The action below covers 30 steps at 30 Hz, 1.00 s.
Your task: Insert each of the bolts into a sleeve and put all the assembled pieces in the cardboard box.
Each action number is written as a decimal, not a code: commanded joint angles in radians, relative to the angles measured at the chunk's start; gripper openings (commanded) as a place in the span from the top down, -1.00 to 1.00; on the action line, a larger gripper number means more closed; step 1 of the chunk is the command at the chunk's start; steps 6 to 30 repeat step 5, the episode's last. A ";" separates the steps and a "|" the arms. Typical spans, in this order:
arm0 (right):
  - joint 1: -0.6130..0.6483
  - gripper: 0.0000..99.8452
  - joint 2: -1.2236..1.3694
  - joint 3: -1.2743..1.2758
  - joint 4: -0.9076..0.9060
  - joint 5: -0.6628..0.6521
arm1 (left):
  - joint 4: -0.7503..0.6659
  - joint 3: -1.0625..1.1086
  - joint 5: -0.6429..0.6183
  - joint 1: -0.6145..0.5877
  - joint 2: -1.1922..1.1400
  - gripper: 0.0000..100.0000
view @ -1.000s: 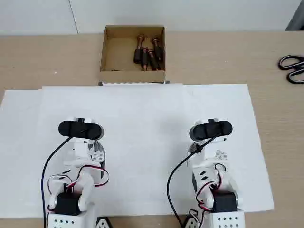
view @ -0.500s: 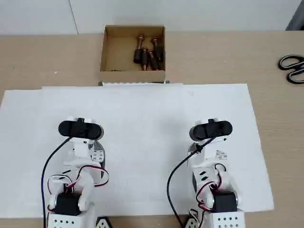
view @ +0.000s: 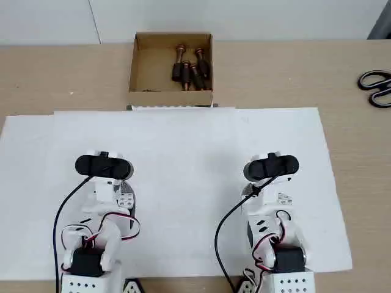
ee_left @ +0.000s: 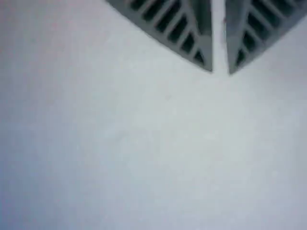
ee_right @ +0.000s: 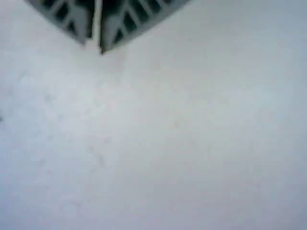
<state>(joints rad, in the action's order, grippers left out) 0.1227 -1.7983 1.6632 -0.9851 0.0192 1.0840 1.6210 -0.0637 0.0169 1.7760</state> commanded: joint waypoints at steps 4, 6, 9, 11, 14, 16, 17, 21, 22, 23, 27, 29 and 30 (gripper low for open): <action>-0.012 0.99 -0.016 -0.003 -0.007 -0.009 | -0.025 -0.004 -0.003 0.000 0.008 0.99; -0.012 0.99 -0.016 -0.003 -0.007 -0.009 | -0.025 -0.004 -0.003 0.000 0.008 0.99; -0.012 0.99 -0.016 -0.003 -0.007 -0.009 | -0.025 -0.004 -0.003 0.000 0.008 0.99; -0.012 0.99 -0.016 -0.003 -0.007 -0.009 | -0.025 -0.004 -0.003 0.000 0.008 0.99; -0.012 0.99 -0.016 -0.003 -0.007 -0.009 | -0.025 -0.004 -0.003 0.000 0.008 0.99; -0.012 0.99 -0.016 -0.003 -0.007 -0.009 | -0.025 -0.004 -0.003 0.000 0.008 0.99; -0.012 0.99 -0.016 -0.003 -0.007 -0.009 | -0.025 -0.004 -0.003 0.000 0.008 0.99; -0.012 0.99 -0.016 -0.003 -0.007 -0.009 | -0.025 -0.004 -0.003 0.000 0.008 0.99; -0.012 0.99 -0.016 -0.003 -0.007 -0.009 | -0.025 -0.004 -0.003 0.000 0.008 0.99; -0.012 0.99 -0.016 -0.003 -0.007 -0.009 | -0.025 -0.004 -0.003 0.000 0.008 0.99; -0.012 0.99 -0.016 -0.003 -0.007 -0.009 | -0.025 -0.004 -0.003 0.000 0.008 0.99; -0.012 0.99 -0.016 -0.003 -0.007 -0.009 | -0.025 -0.004 -0.003 0.000 0.008 0.99; -0.012 0.99 -0.016 -0.003 -0.007 -0.009 | -0.025 -0.004 -0.003 0.000 0.008 0.99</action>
